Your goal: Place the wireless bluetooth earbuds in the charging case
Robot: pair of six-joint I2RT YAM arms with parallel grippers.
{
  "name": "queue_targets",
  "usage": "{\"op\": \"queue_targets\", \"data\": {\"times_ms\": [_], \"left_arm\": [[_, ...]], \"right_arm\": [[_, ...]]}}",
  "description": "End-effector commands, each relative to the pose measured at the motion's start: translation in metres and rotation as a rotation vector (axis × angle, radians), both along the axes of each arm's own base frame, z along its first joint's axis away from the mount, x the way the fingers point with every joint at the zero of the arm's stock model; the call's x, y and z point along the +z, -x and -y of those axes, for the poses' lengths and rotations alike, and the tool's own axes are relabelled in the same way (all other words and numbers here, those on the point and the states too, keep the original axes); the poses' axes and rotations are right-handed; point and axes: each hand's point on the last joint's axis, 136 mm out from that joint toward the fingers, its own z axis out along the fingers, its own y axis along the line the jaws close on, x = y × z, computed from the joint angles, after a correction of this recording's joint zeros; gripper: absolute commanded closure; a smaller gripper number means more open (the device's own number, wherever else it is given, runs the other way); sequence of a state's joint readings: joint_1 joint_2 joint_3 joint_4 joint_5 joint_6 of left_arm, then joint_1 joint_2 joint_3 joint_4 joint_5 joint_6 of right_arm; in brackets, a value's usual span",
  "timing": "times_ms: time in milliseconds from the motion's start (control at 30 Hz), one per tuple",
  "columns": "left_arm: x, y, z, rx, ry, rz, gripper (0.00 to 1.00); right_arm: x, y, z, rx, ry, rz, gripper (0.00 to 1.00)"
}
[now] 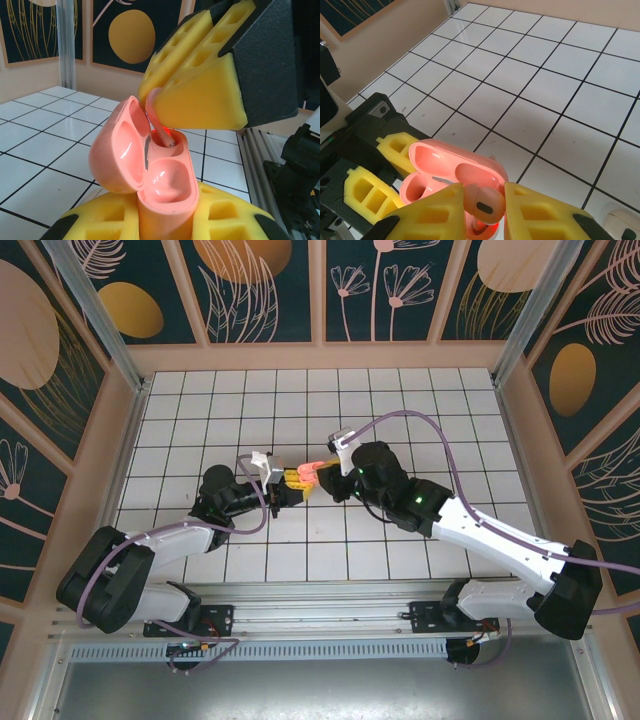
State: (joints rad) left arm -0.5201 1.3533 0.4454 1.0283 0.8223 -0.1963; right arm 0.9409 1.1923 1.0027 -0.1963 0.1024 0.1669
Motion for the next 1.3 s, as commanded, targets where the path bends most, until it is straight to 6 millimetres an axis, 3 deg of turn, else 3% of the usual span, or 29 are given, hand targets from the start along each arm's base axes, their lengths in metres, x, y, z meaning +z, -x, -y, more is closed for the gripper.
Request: {"op": "queue_targets", "data": {"times_ms": [0, 233, 433, 700, 1000, 1267], "left_arm": [[0.028, 0.002, 0.002, -0.016, 0.068, 0.085, 0.86], [0.028, 0.001, 0.003, -0.019, 0.065, 0.082, 0.86], [0.028, 0.0, 0.005, -0.023, 0.059, 0.08, 0.86], [0.022, -0.001, 0.004, -0.017, 0.039, 0.075, 0.87], [0.023, -0.001, 0.005, -0.02, 0.04, 0.076, 0.87], [0.025, 0.0, 0.004, -0.021, 0.042, 0.078, 0.87]], "right_arm": [[-0.009, 0.009, -0.007, 0.063, 0.028, -0.009, 0.77], [-0.003, 0.014, -0.013, 0.109, 0.025, -0.011, 0.7], [0.01, 0.018, -0.018, 0.142, -0.003, -0.004, 0.56], [0.043, 0.022, -0.014, 0.171, -0.121, -0.009, 0.46], [0.07, 0.021, 0.003, 0.204, -0.3, -0.09, 0.46], [0.049, 0.006, 0.013, 0.147, -0.294, -0.181, 0.61]]}}
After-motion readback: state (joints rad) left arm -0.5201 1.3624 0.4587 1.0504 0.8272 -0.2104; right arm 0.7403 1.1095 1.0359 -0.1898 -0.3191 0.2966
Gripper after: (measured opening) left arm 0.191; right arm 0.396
